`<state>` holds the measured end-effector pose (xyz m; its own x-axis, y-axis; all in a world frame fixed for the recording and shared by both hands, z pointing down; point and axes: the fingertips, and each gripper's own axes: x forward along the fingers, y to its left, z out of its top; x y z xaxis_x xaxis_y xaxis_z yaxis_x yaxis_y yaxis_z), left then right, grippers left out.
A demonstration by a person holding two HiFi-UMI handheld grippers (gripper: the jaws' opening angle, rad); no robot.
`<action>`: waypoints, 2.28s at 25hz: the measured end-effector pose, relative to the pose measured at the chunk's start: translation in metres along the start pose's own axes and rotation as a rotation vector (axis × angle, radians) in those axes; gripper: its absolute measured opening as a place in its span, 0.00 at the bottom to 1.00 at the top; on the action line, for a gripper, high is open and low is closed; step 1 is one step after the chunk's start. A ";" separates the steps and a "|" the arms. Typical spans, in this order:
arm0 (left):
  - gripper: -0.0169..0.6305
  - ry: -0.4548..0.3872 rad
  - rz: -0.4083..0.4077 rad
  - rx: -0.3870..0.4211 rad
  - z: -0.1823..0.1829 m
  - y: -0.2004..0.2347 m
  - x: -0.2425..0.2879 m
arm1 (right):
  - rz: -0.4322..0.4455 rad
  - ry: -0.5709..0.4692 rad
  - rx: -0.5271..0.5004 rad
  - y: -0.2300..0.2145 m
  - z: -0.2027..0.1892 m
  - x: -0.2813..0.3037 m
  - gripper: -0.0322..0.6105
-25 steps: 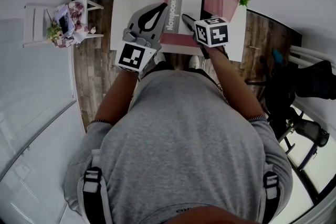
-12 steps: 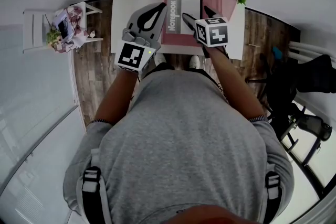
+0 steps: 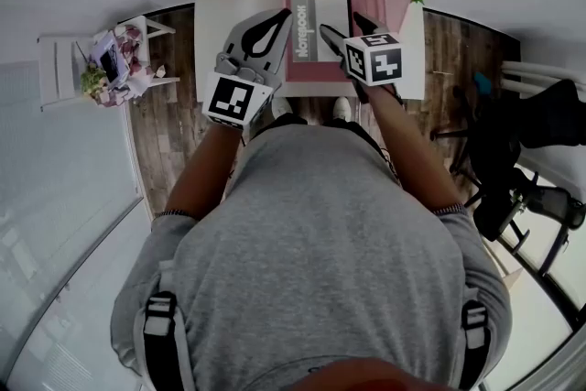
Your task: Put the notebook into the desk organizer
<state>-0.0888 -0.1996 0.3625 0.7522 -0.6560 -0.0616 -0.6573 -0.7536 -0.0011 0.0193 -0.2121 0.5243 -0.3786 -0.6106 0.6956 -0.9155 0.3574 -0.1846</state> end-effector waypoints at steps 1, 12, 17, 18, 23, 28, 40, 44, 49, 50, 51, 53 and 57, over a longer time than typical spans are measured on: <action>0.06 0.003 -0.007 -0.002 -0.001 0.000 0.000 | 0.009 -0.009 -0.002 0.003 0.001 -0.001 0.58; 0.06 0.025 -0.075 -0.014 -0.010 -0.003 -0.001 | -0.007 -0.246 -0.110 0.019 0.025 -0.041 0.06; 0.06 0.015 -0.079 0.001 -0.005 -0.014 0.004 | 0.056 -0.363 -0.162 0.025 0.042 -0.073 0.06; 0.06 0.011 -0.078 0.002 -0.002 -0.018 0.005 | 0.066 -0.386 -0.180 0.027 0.045 -0.081 0.06; 0.06 0.009 -0.057 0.016 0.007 -0.035 0.006 | 0.107 -0.504 -0.283 0.035 0.058 -0.122 0.06; 0.06 -0.007 -0.024 0.017 0.019 -0.051 0.006 | 0.148 -0.597 -0.322 0.035 0.064 -0.155 0.06; 0.06 -0.035 0.019 0.028 0.038 -0.076 0.001 | 0.154 -0.669 -0.329 0.027 0.056 -0.187 0.06; 0.06 -0.031 0.023 0.031 0.038 -0.083 -0.001 | 0.156 -0.677 -0.327 0.026 0.052 -0.194 0.06; 0.06 -0.037 0.029 0.033 0.042 -0.089 -0.004 | 0.151 -0.686 -0.335 0.027 0.047 -0.201 0.06; 0.06 -0.039 0.031 0.034 0.043 -0.090 -0.004 | 0.150 -0.688 -0.337 0.027 0.047 -0.203 0.06; 0.06 -0.039 0.033 0.035 0.043 -0.091 -0.005 | 0.150 -0.690 -0.338 0.027 0.047 -0.204 0.06; 0.06 -0.036 0.038 0.034 0.043 -0.092 -0.006 | 0.149 -0.693 -0.340 0.027 0.046 -0.205 0.06; 0.06 -0.041 0.049 0.037 0.044 -0.093 -0.010 | 0.152 -0.697 -0.344 0.028 0.045 -0.207 0.06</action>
<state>-0.0374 -0.1214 0.3197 0.7174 -0.6889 -0.1032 -0.6948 -0.7184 -0.0342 0.0661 -0.1075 0.3442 -0.5979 -0.7990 0.0638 -0.7968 0.6012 0.0614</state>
